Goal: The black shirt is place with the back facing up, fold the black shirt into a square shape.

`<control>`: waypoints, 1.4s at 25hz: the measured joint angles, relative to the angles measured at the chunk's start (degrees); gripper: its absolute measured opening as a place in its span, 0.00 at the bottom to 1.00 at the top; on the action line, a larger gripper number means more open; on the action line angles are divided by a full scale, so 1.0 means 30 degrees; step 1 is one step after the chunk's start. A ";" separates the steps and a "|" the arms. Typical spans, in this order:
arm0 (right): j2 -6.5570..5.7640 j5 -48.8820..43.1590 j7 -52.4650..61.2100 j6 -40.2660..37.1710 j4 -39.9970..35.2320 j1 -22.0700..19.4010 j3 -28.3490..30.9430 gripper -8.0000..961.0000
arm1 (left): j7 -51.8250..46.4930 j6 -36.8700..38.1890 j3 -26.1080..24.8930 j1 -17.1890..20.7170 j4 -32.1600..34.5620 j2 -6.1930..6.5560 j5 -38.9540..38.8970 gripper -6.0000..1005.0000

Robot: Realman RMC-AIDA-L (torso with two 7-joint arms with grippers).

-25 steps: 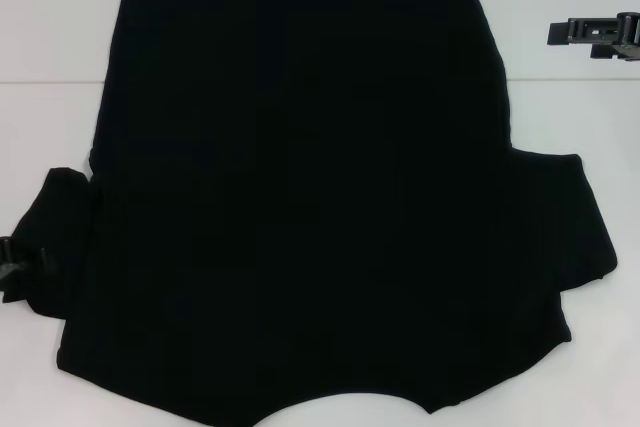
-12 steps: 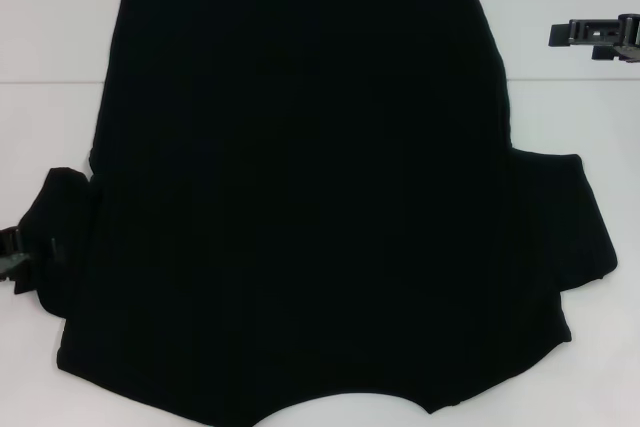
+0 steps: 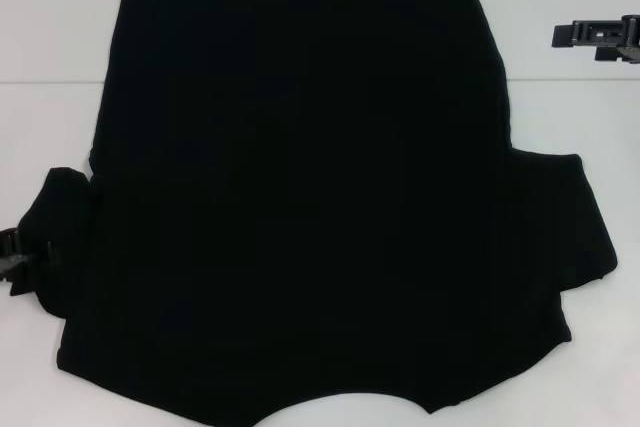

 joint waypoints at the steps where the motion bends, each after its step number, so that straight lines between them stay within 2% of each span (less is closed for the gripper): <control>1: -0.0002 0.0001 -0.0007 -0.0003 0.0001 0.0000 0.0012 0.98 | -0.0002 0.0010 0.0195 0.0036 0.0108 -0.0033 0.0006 0.44; 8: -0.0004 0.0001 -0.0051 -0.0008 0.0001 0.0005 0.0052 0.98 | -0.0650 0.0000 0.1186 -0.0032 0.0408 -0.0126 0.0505 0.43; 11: -0.0004 0.0000 -0.0056 -0.0006 0.0001 0.0006 0.0052 0.98 | -0.0755 -0.0021 0.1232 -0.0040 0.0450 -0.0132 0.0721 0.21; 16: -0.0004 0.0000 -0.0058 -0.0005 0.0001 0.0007 0.0047 0.98 | -0.0778 0.0015 0.1206 0.0061 0.0670 -0.0164 0.0745 0.01; 19: -0.0004 0.0000 -0.0059 -0.0005 0.0000 0.0007 0.0061 0.98 | -0.0670 0.0292 0.1016 0.0113 0.0685 -0.0119 0.0495 0.01; 22: -0.0004 0.0001 -0.0059 -0.0005 0.0001 0.0003 0.0075 0.98 | -0.0336 0.0971 0.0800 0.0139 0.0410 0.0170 -0.0423 0.01; 27: -0.0002 0.0000 -0.0059 -0.0112 0.0001 -0.0026 0.0087 0.98 | 0.0744 0.2224 -0.0717 -0.0079 -0.0118 0.0583 -0.1637 0.00; 35: -0.0021 0.0001 -0.0059 -0.0279 0.0001 -0.0086 0.0433 0.98 | 0.1934 0.3716 -0.1521 -0.0068 0.0034 0.0720 -0.3267 0.00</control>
